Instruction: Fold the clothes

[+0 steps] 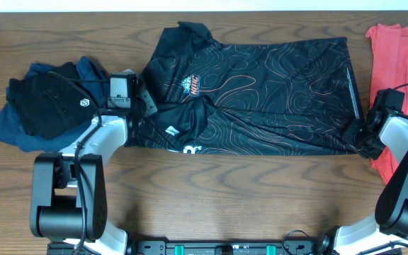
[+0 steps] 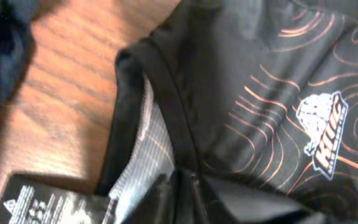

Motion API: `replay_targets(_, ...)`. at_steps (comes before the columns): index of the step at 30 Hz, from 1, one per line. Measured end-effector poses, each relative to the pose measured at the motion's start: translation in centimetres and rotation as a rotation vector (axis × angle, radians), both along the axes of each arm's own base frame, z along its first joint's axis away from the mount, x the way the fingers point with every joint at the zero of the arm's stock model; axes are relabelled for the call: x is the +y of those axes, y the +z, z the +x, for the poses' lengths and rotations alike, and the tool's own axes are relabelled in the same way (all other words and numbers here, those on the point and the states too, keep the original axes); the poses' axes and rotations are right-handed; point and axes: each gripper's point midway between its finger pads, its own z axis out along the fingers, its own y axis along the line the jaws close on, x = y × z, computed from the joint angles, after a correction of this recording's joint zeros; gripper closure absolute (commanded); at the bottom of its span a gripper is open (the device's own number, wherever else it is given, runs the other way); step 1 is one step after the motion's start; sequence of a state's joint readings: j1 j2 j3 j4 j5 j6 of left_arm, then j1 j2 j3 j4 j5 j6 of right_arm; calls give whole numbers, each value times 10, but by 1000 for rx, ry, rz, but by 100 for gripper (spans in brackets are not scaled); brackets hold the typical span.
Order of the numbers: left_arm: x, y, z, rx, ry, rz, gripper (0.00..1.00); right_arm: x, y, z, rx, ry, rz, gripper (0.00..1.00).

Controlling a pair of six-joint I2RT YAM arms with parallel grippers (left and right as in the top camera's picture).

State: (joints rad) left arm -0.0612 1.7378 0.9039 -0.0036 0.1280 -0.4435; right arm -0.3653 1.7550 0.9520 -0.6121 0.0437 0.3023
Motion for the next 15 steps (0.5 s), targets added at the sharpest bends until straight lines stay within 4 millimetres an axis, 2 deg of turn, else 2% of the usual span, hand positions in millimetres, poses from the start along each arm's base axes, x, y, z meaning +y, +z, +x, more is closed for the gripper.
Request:
replay_targets(5, -3, 0, 0, 0, -11, -21, 67, 0, 0, 0, 0, 0, 0, 69)
replay_targets(6, -7, 1, -1, 3, -25, -38, 69, 0, 0, 0, 0, 0, 0, 69)
replay_targets(8, -17, 1, -4, 13, -59, -88, 80, 0, 0, 0, 0, 0, 0, 70)
replay_targets(10, -33, 3, -9, 27, -119, -166, 86, 0, 0, 0, 0, 0, 0, 70)
replay_targets(13, -59, 7, -21, 59, -212, -293, 86, 0, 0, 0, 0, 0, 0, 69)
replay_targets(15, -72, 5, -36, 125, -250, -353, 86, 0, 0, 0, 0, 0, 0, 69)
